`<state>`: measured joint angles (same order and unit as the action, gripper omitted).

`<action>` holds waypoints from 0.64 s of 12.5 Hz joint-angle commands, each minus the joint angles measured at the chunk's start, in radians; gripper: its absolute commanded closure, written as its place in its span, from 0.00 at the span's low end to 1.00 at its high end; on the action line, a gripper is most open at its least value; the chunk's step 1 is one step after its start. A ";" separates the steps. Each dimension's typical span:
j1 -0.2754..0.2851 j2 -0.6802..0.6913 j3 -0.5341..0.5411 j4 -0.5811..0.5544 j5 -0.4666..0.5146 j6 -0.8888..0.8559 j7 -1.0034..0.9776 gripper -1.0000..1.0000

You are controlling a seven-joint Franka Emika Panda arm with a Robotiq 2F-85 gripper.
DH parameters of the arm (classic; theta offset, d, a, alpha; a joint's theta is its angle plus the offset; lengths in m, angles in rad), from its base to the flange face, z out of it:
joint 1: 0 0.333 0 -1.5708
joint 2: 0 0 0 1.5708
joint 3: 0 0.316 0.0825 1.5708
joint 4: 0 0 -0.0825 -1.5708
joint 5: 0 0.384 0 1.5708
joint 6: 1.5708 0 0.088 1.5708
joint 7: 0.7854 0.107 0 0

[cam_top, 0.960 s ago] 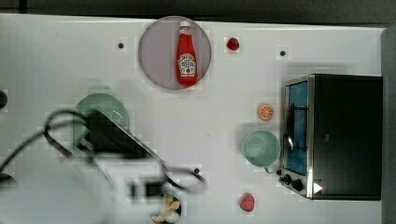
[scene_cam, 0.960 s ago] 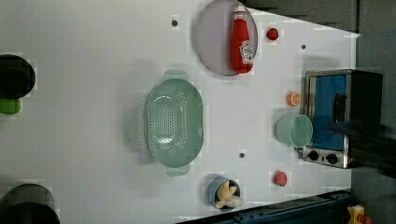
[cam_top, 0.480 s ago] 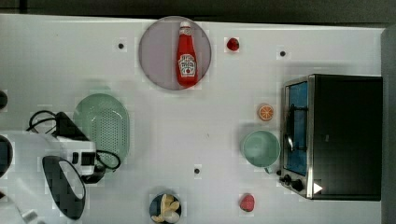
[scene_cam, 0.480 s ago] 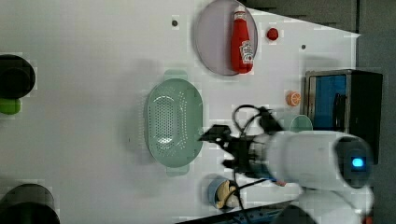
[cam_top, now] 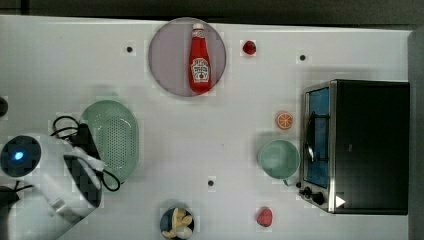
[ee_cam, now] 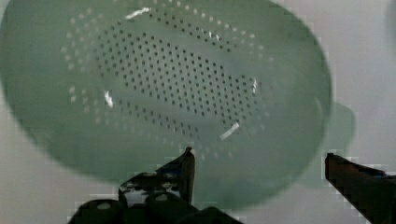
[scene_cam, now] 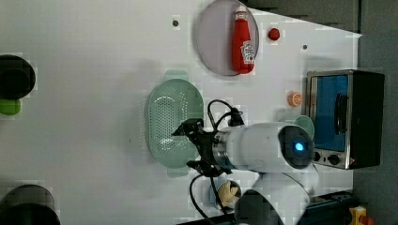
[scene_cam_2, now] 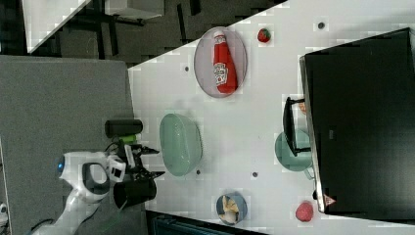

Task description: Drag strainer left to right.

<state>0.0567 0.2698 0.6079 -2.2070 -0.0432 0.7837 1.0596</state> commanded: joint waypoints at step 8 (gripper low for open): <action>0.020 0.244 -0.121 0.028 -0.151 0.250 0.315 0.00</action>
<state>0.0613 0.5322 0.4934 -2.1738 -0.1960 1.0186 1.3262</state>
